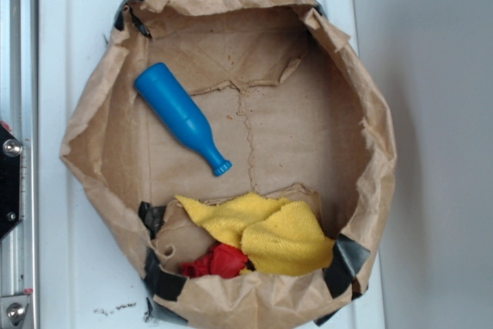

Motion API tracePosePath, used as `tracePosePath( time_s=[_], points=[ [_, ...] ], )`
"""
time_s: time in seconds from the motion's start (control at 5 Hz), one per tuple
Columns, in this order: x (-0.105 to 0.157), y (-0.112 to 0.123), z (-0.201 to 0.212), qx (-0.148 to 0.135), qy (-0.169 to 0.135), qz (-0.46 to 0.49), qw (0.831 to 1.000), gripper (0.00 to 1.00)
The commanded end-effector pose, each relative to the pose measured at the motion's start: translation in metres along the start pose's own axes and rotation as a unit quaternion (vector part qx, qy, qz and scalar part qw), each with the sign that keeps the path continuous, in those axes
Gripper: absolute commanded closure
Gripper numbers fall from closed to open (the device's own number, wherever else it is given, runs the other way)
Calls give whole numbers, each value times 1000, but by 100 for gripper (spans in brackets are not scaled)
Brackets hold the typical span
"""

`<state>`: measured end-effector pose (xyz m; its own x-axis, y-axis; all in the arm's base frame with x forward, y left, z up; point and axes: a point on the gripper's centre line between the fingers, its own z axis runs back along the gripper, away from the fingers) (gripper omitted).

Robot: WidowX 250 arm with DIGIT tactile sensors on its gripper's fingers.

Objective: Grab the blue bottle.

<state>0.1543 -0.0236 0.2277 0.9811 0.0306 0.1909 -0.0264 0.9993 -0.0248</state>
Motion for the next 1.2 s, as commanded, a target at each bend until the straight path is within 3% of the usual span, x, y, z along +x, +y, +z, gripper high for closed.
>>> tracePosePath(
  time_s=[0.0, 0.2, 0.4, 1.0],
  points=[
    [64, 9, -26, -16, -73, -165, 983, 0],
    [91, 34, -41, 19, -61, -162, 985, 0],
    [108, 58, -43, 7, -28, -112, 993, 0],
    [108, 58, -43, 7, -28, -112, 993, 0]
  ],
)
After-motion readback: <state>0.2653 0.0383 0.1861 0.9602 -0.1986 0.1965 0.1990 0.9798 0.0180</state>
